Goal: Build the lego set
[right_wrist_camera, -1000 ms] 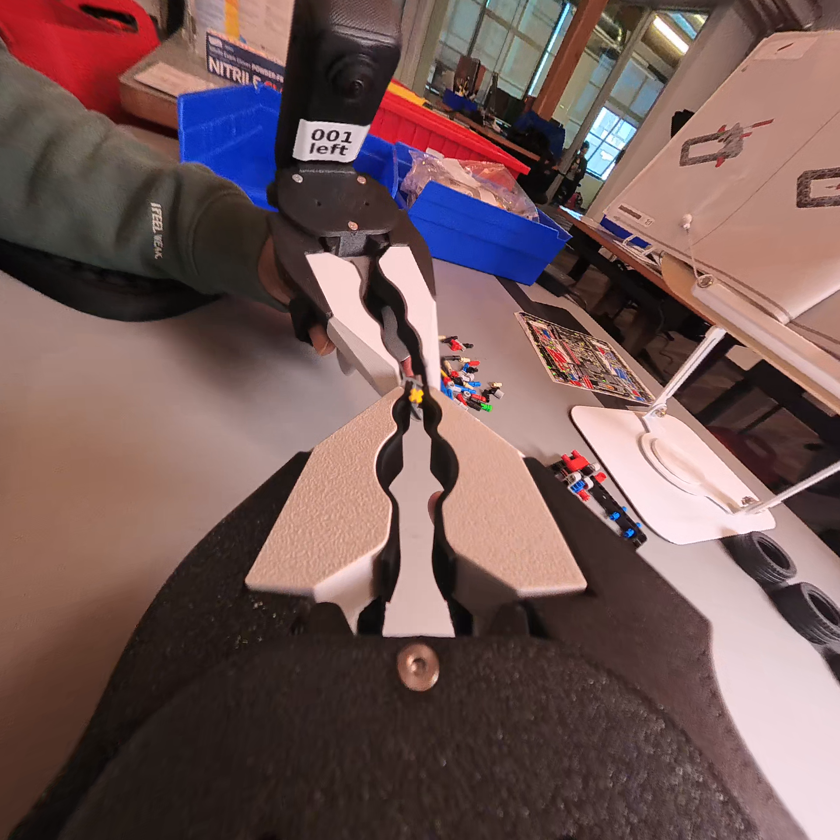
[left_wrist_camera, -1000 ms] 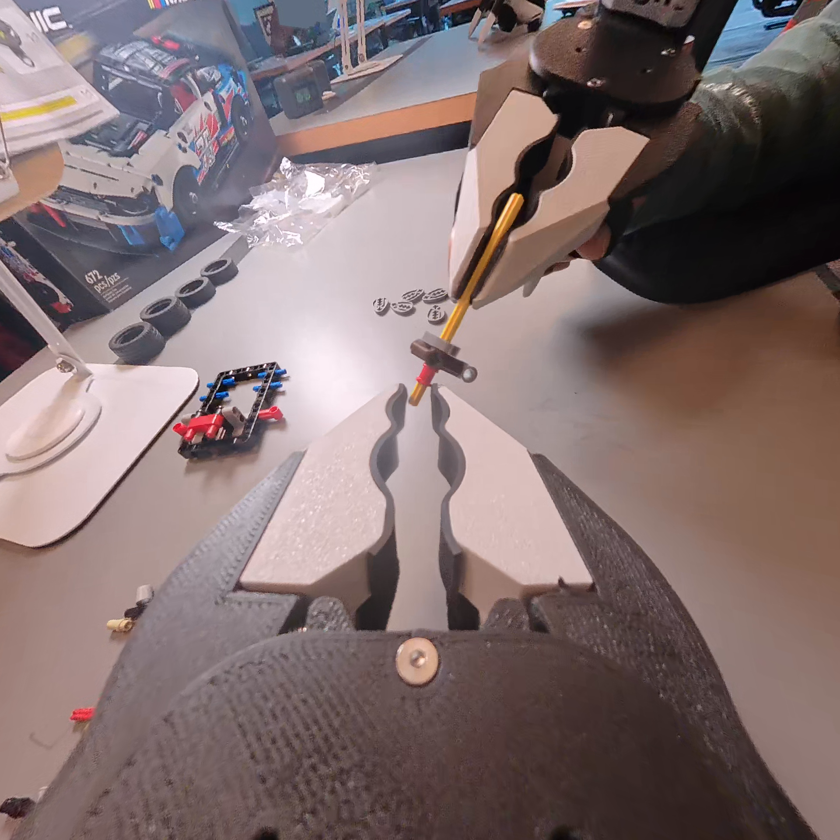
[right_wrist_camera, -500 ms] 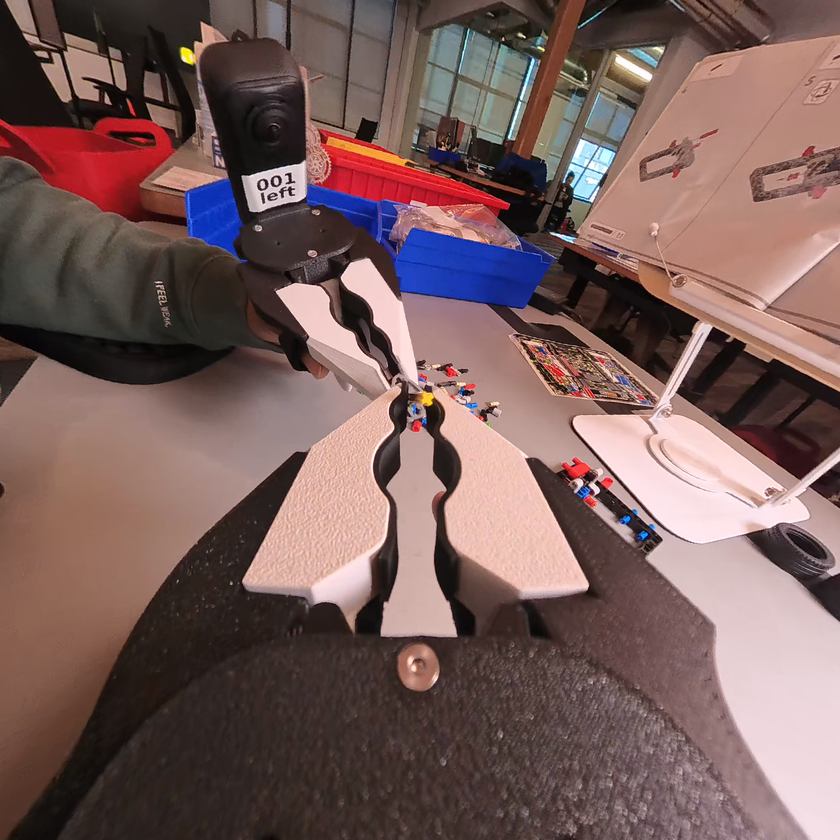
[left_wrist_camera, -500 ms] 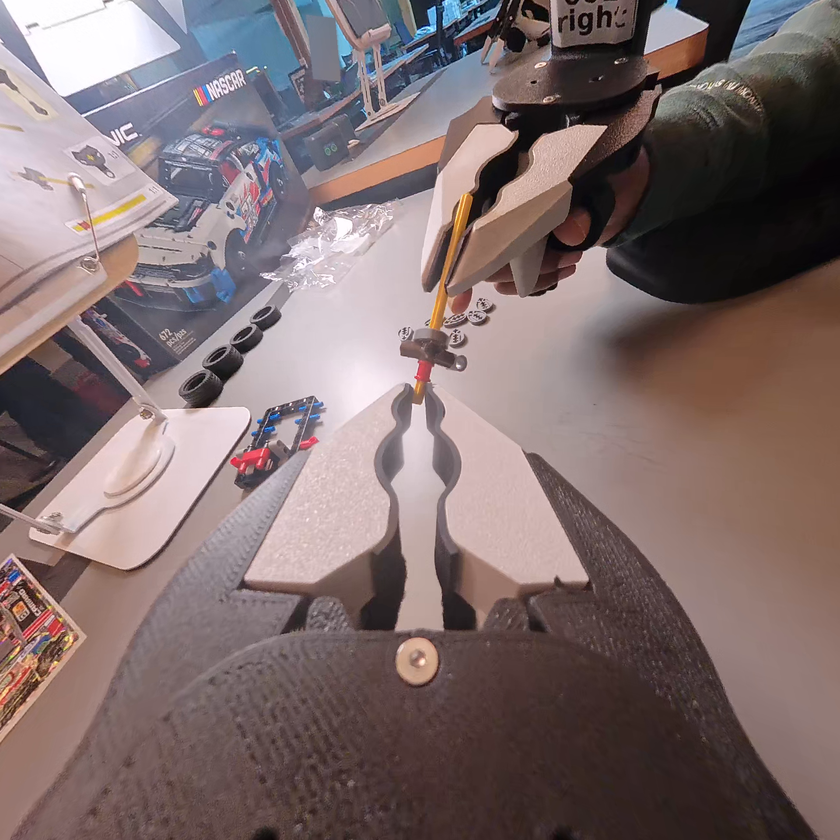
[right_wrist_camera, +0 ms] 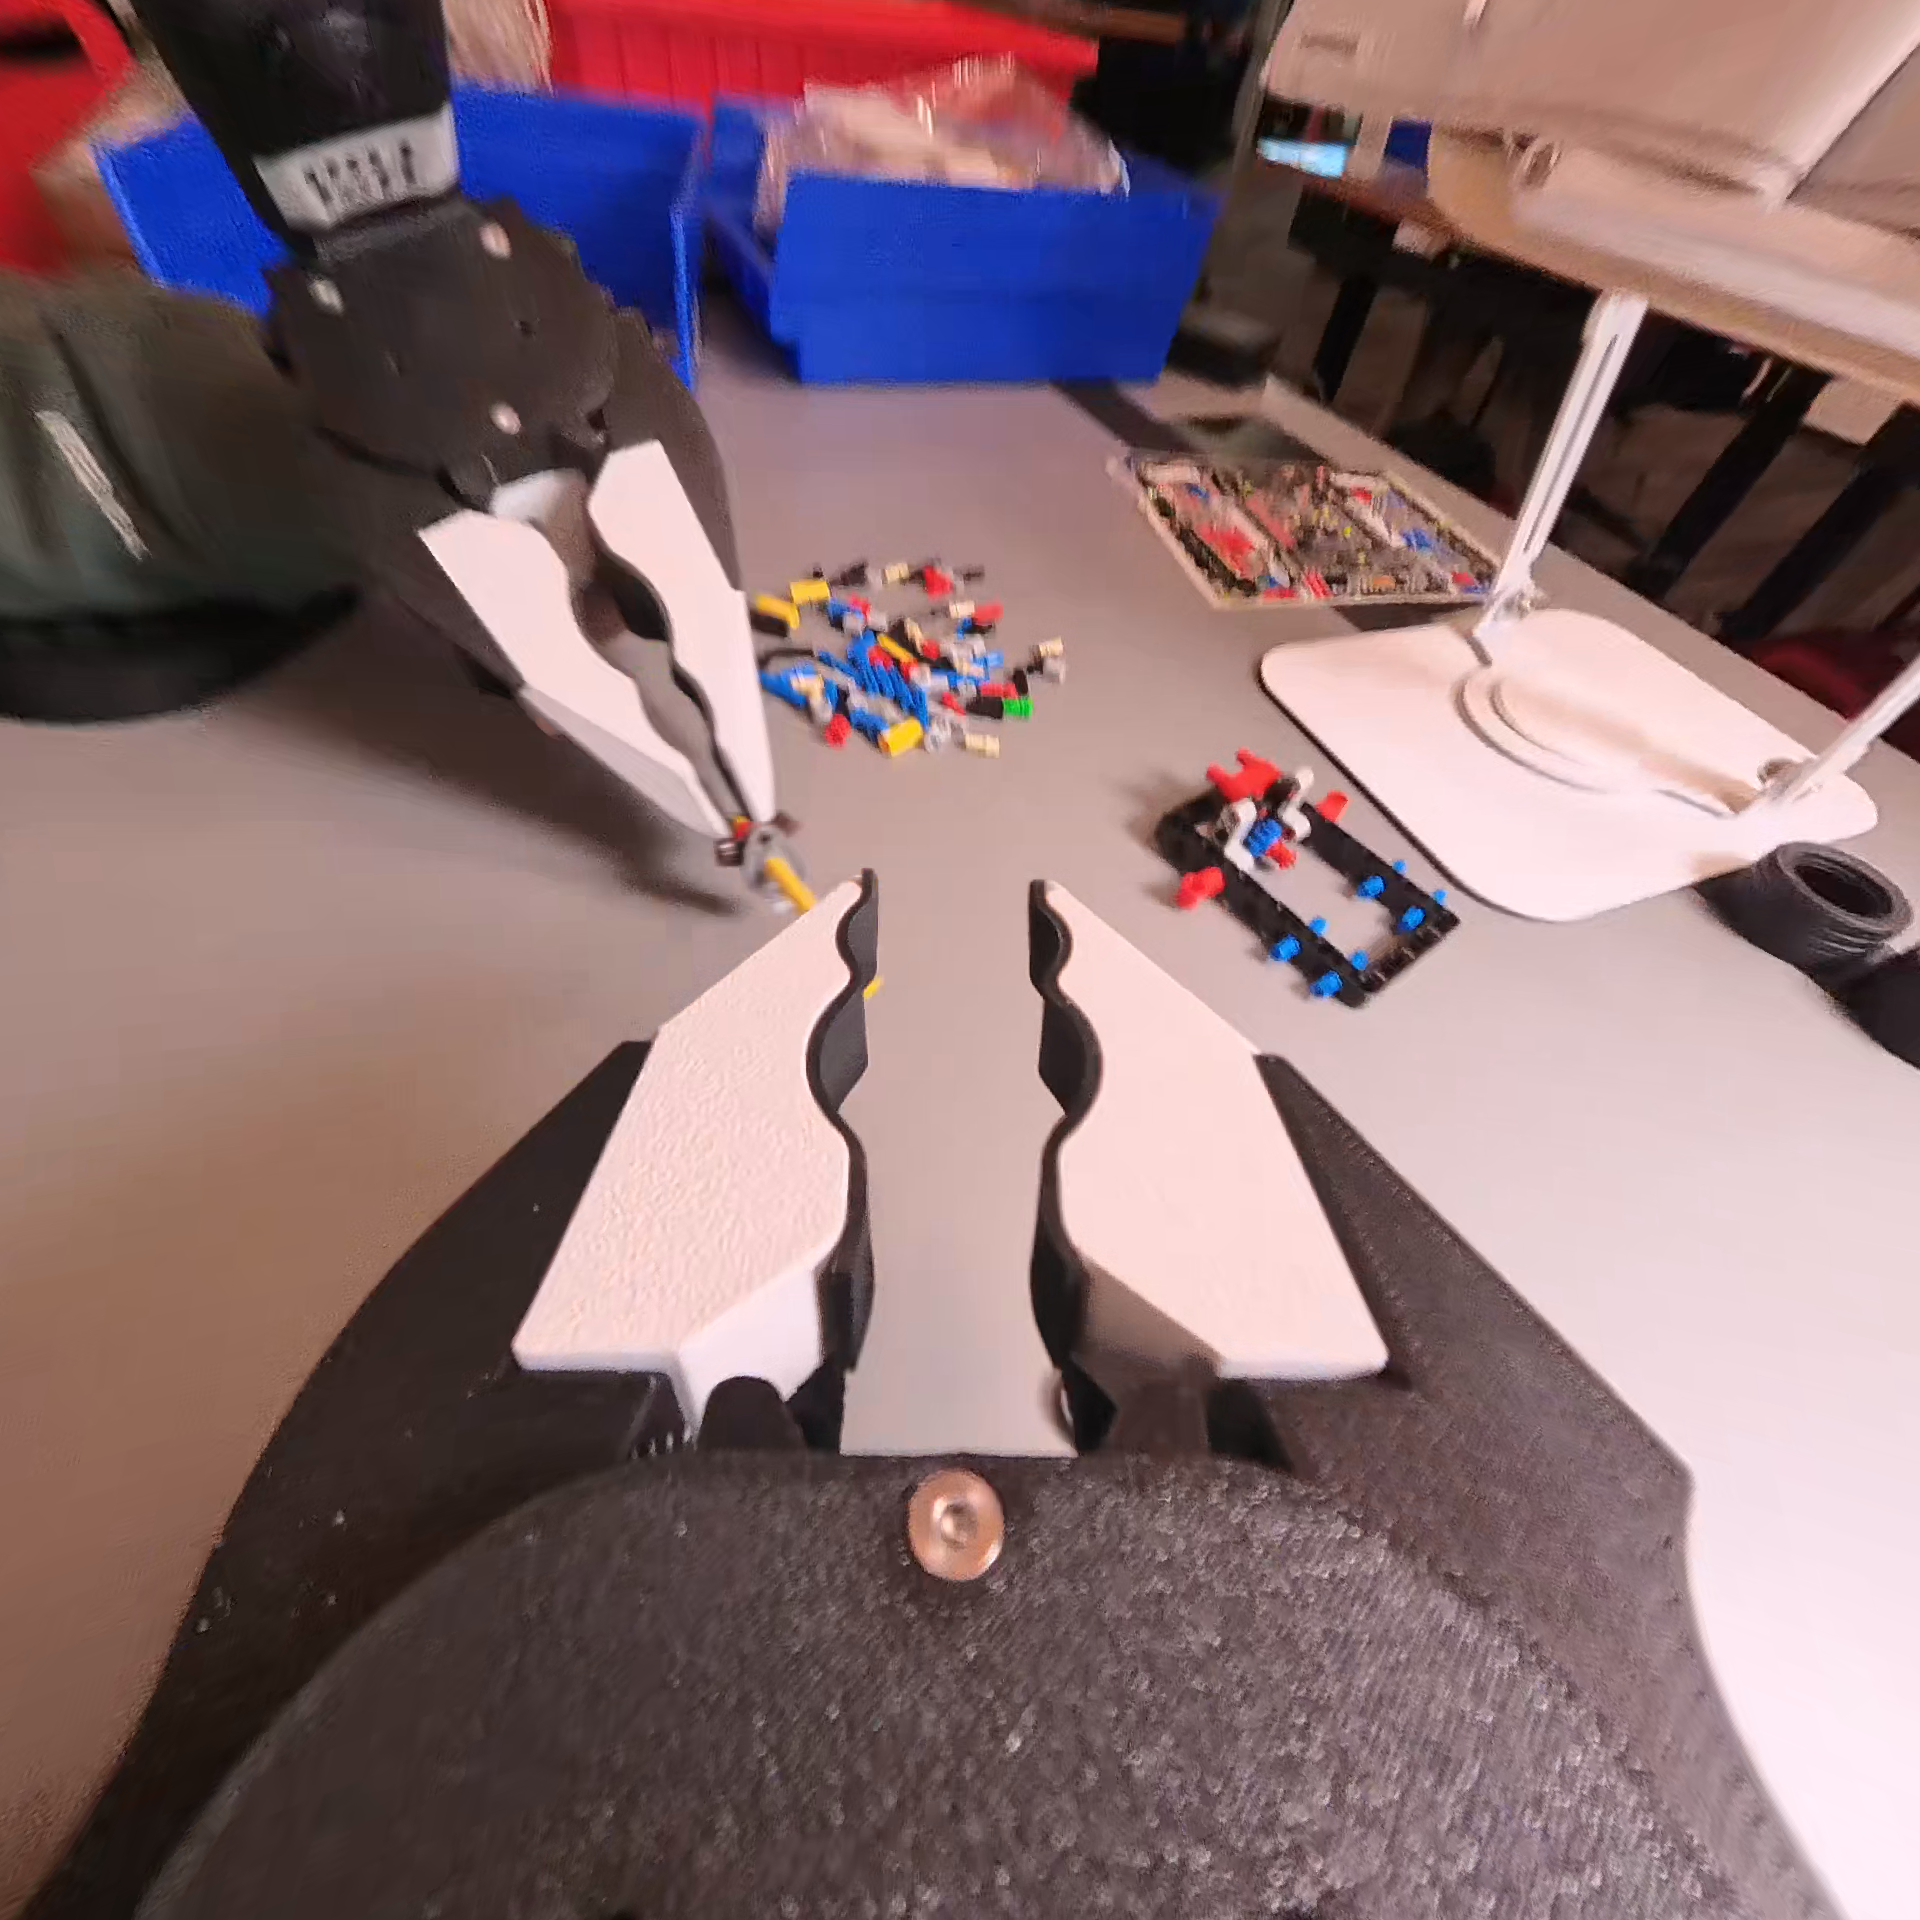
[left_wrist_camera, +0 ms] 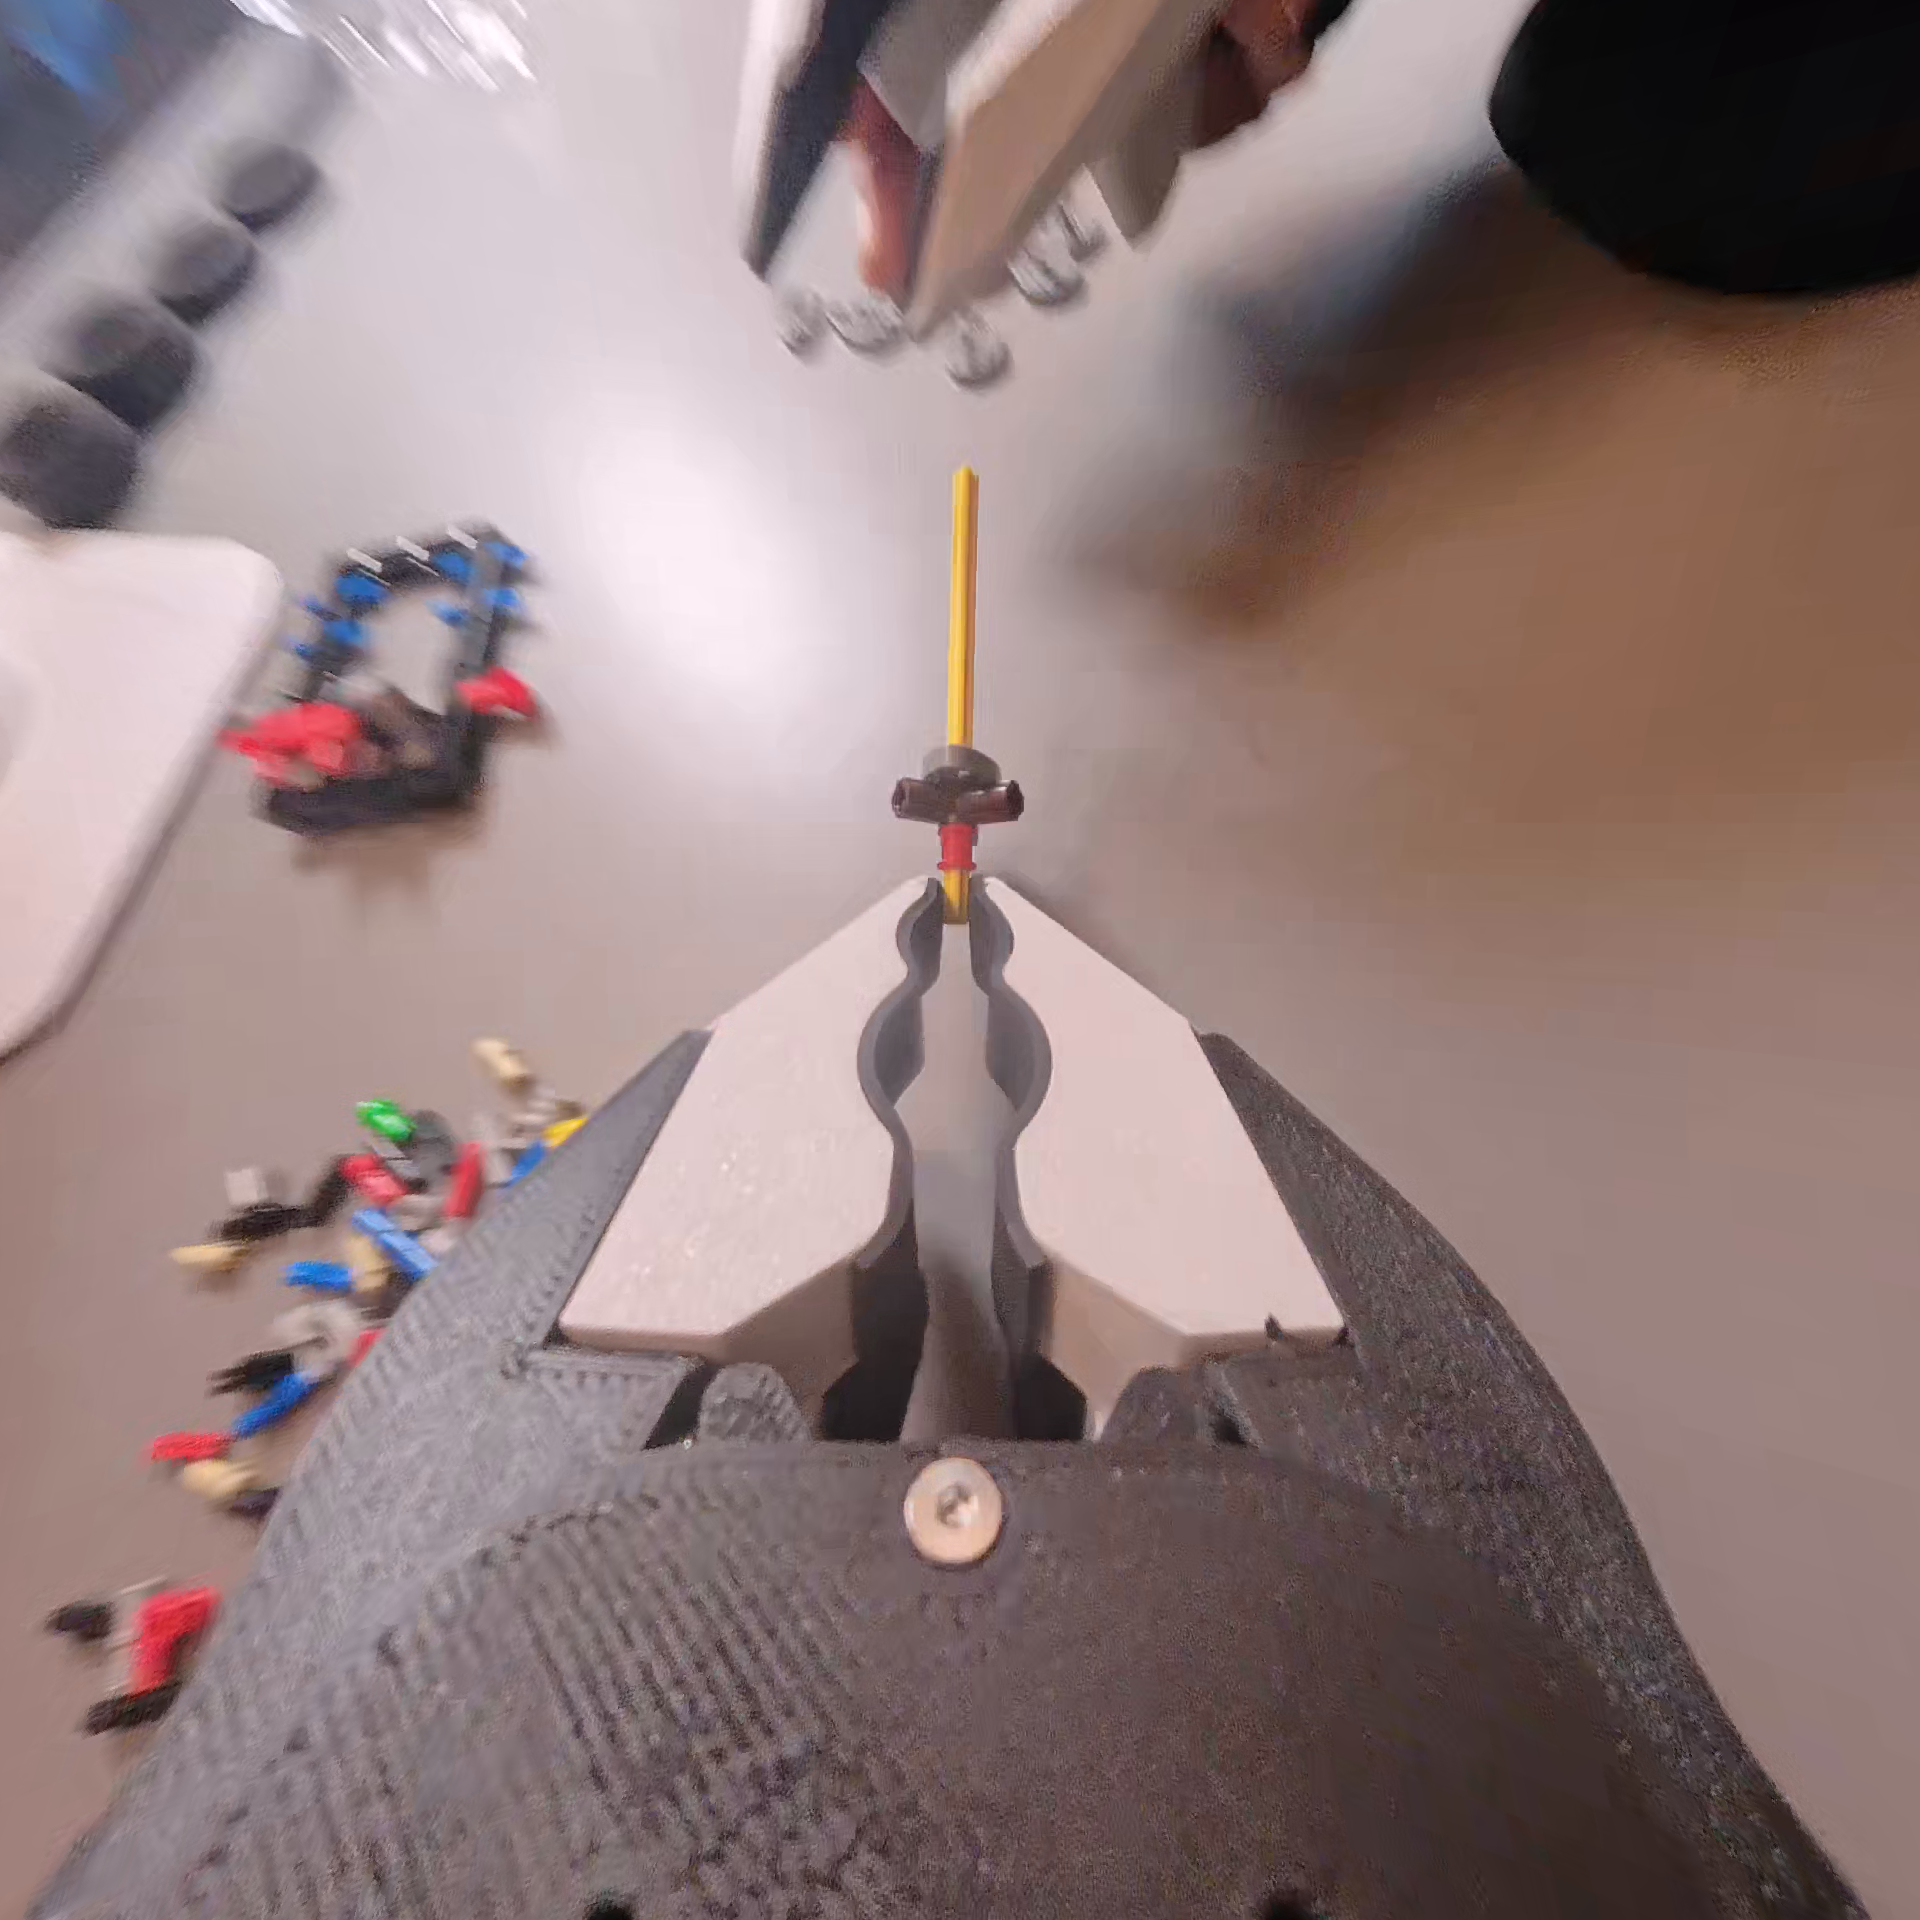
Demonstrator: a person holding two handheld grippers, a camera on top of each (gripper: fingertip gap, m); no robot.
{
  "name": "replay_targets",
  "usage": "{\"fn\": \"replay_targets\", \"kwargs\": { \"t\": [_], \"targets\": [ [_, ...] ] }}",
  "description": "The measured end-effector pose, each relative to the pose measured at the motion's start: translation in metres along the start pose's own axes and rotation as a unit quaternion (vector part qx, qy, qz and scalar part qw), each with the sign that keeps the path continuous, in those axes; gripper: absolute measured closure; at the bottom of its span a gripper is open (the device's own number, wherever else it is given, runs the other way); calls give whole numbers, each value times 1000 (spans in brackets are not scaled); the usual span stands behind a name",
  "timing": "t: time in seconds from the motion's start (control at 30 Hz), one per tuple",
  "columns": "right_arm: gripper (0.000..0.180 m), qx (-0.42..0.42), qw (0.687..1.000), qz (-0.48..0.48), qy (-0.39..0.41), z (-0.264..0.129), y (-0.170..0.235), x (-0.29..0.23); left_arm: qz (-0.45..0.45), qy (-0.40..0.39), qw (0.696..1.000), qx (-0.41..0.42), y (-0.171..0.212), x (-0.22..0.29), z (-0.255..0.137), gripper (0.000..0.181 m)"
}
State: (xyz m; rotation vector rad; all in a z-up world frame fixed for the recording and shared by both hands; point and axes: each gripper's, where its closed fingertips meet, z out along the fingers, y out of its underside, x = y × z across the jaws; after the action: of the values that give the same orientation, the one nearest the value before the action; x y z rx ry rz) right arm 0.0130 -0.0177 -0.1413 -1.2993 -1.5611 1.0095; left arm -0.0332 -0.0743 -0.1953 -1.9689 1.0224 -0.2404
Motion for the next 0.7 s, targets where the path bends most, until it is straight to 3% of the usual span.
{"fn": "replay_targets", "kwargs": {
  "t": [0.03, 0.17, 0.33, 0.43, 0.57, 0.7],
  "targets": [
    [153, -12, 1000, -9, 0, -1, 5, 1, -10, 23, 999, -24, 7, 8, 5, 177],
    [157, -22, 1000, 7, 0, -3, 11, 7, -11, 46, 997, -55, 12, 19, 11, 177],
    [158, -13, 999, 33, 18, -4, 14, 23, -41, 43, 998, -21, 4, 9, 5, 152],
    [158, 8, 997, 33, 66, -13, 4, 51, -85, 44, 994, 54, -19, -10, -19, 145],
    [165, 51, 988, 30, 145, -32, -32, 117, -133, -37, 980, 141, -42, -67, -56, 145],
    [163, 52, 972, 5, 228, -38, -74, 203, -161, -145, 932, 291, -77, -123, -107, 148]
  ]
}}
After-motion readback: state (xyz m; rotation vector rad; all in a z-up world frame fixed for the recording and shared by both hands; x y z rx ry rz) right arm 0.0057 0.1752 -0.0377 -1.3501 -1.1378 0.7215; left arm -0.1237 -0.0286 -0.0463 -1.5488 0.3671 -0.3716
